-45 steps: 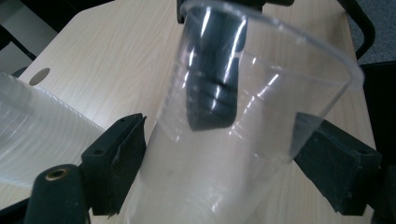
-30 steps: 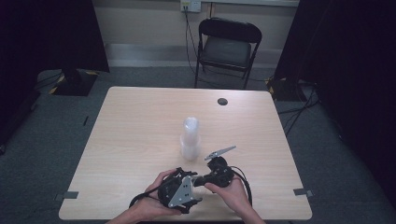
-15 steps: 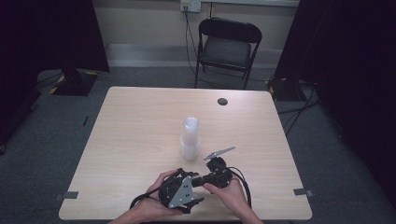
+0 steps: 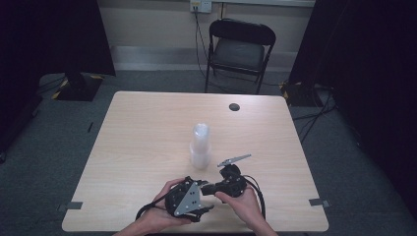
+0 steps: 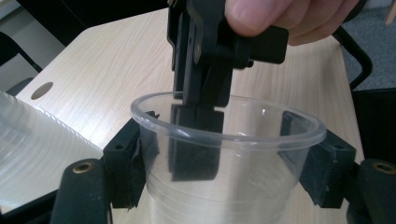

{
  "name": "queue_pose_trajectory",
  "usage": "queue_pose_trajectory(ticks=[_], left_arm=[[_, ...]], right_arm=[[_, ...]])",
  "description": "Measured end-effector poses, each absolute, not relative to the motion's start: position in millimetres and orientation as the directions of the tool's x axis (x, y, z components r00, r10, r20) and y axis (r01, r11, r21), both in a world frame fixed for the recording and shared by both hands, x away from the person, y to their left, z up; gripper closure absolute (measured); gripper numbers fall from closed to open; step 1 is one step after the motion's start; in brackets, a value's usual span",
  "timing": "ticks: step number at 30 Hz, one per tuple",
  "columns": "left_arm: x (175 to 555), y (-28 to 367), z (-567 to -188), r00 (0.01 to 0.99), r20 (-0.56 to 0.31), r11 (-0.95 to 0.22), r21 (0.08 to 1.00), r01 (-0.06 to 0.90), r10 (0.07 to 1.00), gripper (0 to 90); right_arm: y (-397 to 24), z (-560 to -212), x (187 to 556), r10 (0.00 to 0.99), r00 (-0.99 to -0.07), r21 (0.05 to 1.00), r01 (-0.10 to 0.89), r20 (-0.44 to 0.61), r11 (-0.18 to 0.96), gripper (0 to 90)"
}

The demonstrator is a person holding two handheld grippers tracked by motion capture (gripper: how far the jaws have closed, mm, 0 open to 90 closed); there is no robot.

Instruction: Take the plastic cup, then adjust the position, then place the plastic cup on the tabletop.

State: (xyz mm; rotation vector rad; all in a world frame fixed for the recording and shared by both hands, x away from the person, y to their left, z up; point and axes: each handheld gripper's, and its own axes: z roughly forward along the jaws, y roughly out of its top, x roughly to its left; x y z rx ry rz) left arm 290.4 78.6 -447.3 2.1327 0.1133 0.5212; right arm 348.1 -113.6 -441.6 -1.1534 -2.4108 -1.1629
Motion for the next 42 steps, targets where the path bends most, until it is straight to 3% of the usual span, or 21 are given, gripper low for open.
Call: queue_pose_trajectory(ticks=[6, 14, 21, 31, 42], left_arm=[[296.9, 84.7, -446.3, 0.907, 0.265, -0.538, 0.841, -0.051, 0.328, 28.6], [304.1, 92.8, -446.2, 0.907, 0.137, -0.435, 0.899, 0.055, 0.397, 28.6], [307.2, 95.8, -447.1, 0.899, 0.098, -0.420, 0.902, 0.101, 0.426, 29.1], [323.7, 114.9, -447.5, 0.856, -0.005, -0.342, 0.916, 0.212, 0.518, 29.6], [333.4, 132.7, -441.5, 0.819, -0.100, -0.284, 0.908, 0.307, 0.565, 29.8]], right_arm=[[-119.5, -436.6, 347.9, 0.553, -0.674, 0.603, 0.720, 0.489, 0.345, 72.5], [-127.0, -427.7, 345.8, 0.523, -0.706, 0.685, 0.672, 0.477, 0.282, 70.1], [-132.8, -421.4, 344.2, 0.515, -0.724, 0.733, 0.636, 0.459, 0.241, 67.7], [-147.4, -414.2, 340.8, 0.567, -0.731, 0.815, 0.555, 0.381, 0.168, 64.2], [-164.7, -417.9, 339.4, 0.637, -0.697, 0.829, 0.536, 0.328, 0.159, 56.3]])
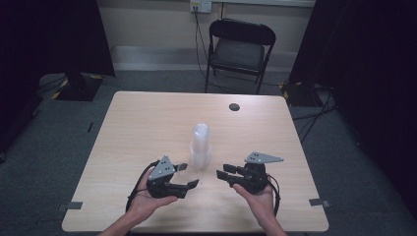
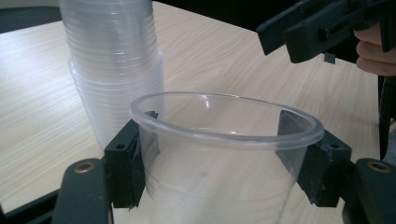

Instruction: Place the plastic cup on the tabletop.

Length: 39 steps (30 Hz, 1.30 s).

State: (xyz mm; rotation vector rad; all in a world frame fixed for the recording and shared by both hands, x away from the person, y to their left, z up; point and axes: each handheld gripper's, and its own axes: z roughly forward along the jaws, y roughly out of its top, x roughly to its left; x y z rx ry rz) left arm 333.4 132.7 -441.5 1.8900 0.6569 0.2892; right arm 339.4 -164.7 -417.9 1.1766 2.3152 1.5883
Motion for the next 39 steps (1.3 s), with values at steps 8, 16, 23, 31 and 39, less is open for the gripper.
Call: queue_pose_trajectory(ticks=[8, 16, 23, 31, 39], left_arm=[[341.4, 143.2, -439.1, 0.789, -0.150, -0.238, 0.906, 0.351, 0.595, 29.9], [347.6, 160.8, -431.9, 0.760, -0.179, -0.191, 0.908, 0.372, 0.625, 29.8], [355.5, 171.6, -428.2, 0.714, -0.178, -0.175, 0.904, 0.391, 0.677, 29.8], [369.1, 180.0, -425.5, 0.684, -0.178, -0.156, 0.905, 0.397, 0.708, 29.9], [388.2, 187.5, -417.2, 0.662, -0.137, -0.175, 0.907, 0.382, 0.737, 30.1]], right_arm=[[-177.1, -420.8, 338.6, 0.678, -0.663, 0.831, 0.539, 0.318, 0.138, 51.2], [-185.4, -428.9, 333.7, 0.725, -0.646, 0.821, 0.533, 0.238, 0.206, 47.0], [-195.0, -438.1, 330.3, 0.734, -0.638, 0.810, 0.546, 0.234, 0.216, 45.5], [-209.4, -440.9, 331.1, 0.762, -0.613, 0.814, 0.540, 0.208, 0.212, 36.8], [-219.3, -448.0, 331.2, 0.780, -0.580, 0.805, 0.566, 0.235, 0.179, 32.8]])
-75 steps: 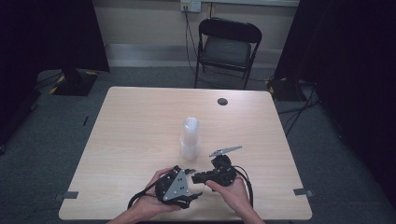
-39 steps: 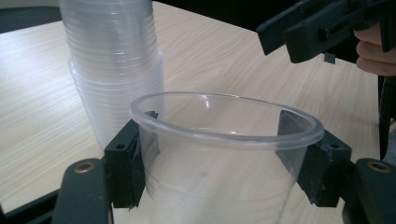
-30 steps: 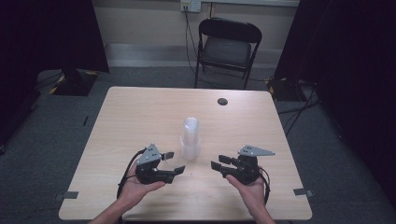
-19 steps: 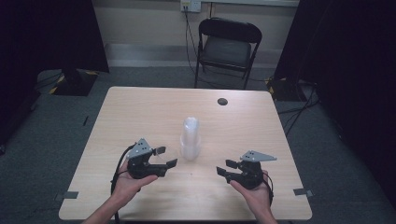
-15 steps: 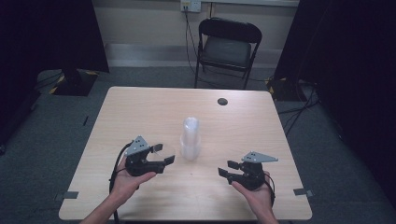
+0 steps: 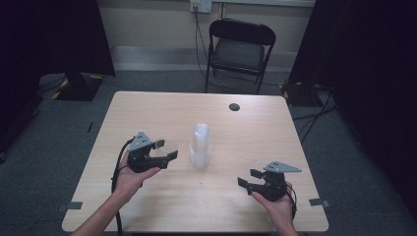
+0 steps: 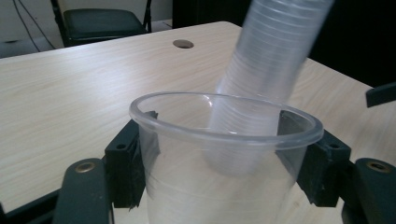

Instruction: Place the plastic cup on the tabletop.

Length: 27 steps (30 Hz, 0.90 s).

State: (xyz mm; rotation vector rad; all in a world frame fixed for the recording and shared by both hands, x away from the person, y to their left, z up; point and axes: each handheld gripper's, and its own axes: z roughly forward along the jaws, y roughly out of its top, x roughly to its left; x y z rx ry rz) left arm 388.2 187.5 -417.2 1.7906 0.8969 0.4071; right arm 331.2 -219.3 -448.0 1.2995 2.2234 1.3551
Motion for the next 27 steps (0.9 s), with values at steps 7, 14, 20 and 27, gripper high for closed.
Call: queue_pose_trajectory(ticks=[7, 14, 20, 27], left_arm=[[402.1, 191.0, -415.4, 0.642, -0.133, -0.165, 0.909, 0.382, 0.755, 30.0], [417.4, 187.2, -415.4, 0.636, -0.081, -0.169, 0.931, 0.323, 0.768, 29.8], [431.4, 184.5, -417.0, 0.626, -0.072, -0.186, 0.923, 0.337, 0.776, 29.5], [448.2, 185.5, -431.0, 0.605, -0.065, -0.189, 0.919, 0.347, 0.793, 28.7]], right_arm=[[-219.0, -448.6, 330.3, 0.783, -0.577, 0.807, 0.564, 0.233, 0.175, 32.1], [-219.5, -448.4, 328.3, 0.789, -0.571, 0.809, 0.562, 0.226, 0.175, 31.9], [-221.5, -450.0, 327.2, 0.792, -0.568, 0.807, 0.564, 0.224, 0.176, 31.9], [-220.7, -451.4, 329.6, 0.791, -0.566, 0.804, 0.569, 0.231, 0.173, 32.0]])
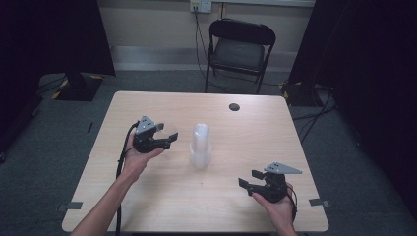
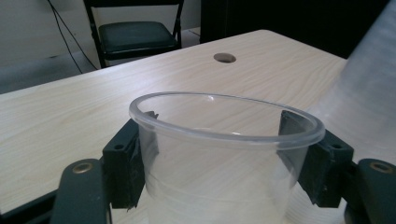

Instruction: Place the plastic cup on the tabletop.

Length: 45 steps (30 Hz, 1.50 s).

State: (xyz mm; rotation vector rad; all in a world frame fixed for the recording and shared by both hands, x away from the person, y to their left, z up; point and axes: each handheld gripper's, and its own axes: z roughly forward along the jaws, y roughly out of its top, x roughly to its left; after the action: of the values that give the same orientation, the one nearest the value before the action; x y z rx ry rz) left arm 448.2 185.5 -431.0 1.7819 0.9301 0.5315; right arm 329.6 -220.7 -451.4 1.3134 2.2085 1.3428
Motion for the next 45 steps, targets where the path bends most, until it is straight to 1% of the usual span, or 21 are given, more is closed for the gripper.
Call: queue_pose_trajectory(ticks=[6, 9, 11, 15, 20, 24, 30, 32, 38, 44, 45], left_arm=[[459.7, 187.6, -444.1, 0.593, -0.085, -0.181, 0.909, 0.375, 0.801, 28.1], [463.1, 187.4, -446.3, 0.578, -0.097, -0.153, 0.917, 0.368, 0.811, 27.8], [464.9, 186.0, -447.7, 0.569, -0.088, -0.154, 0.919, 0.363, 0.818, 27.2], [469.1, 183.5, -454.6, 0.561, -0.073, -0.178, 0.908, 0.380, 0.824, 26.1], [473.2, 183.0, -460.8, 0.552, -0.070, -0.186, 0.900, 0.394, 0.831, 28.1], [472.9, 182.3, -461.9, 0.558, -0.054, -0.207, 0.896, 0.393, 0.828, 27.7], [473.7, 181.7, -465.2, 0.565, -0.061, -0.216, 0.886, 0.410, 0.823, 27.6], [473.6, 181.2, -466.2, 0.570, -0.040, -0.238, 0.882, 0.406, 0.821, 27.7], [473.9, 180.6, -468.4, 0.570, -0.055, -0.233, 0.877, 0.421, 0.820, 27.7], [474.2, 181.5, -470.6, 0.577, -0.057, -0.256, 0.857, 0.447, 0.815, 27.3], [474.3, 180.4, -471.2, 0.570, -0.065, -0.243, 0.861, 0.448, 0.819, 26.4]], right_arm=[[-218.7, -452.0, 329.6, 0.787, -0.571, 0.802, 0.570, 0.232, 0.177, 32.1], [-218.6, -452.7, 330.3, 0.788, -0.569, 0.800, 0.575, 0.237, 0.175, 32.2], [-218.9, -453.2, 331.0, 0.788, -0.569, 0.798, 0.576, 0.236, 0.178, 32.2], [-218.7, -453.6, 331.6, 0.787, -0.570, 0.797, 0.577, 0.237, 0.178, 32.6], [-219.1, -453.2, 331.6, 0.787, -0.569, 0.798, 0.577, 0.238, 0.176, 32.7], [-219.1, -453.2, 331.4, 0.786, -0.570, 0.798, 0.576, 0.238, 0.176, 32.8], [-218.0, -453.3, 331.4, 0.783, -0.574, 0.798, 0.576, 0.238, 0.180, 33.0], [-217.9, -453.4, 331.2, 0.784, -0.574, 0.797, 0.577, 0.238, 0.180, 33.0], [-217.9, -453.3, 331.0, 0.784, -0.573, 0.798, 0.576, 0.238, 0.178, 33.1], [-218.4, -453.3, 330.8, 0.784, -0.572, 0.797, 0.577, 0.240, 0.177, 33.1], [-218.5, -453.2, 330.8, 0.785, -0.572, 0.797, 0.577, 0.240, 0.177, 33.1]])
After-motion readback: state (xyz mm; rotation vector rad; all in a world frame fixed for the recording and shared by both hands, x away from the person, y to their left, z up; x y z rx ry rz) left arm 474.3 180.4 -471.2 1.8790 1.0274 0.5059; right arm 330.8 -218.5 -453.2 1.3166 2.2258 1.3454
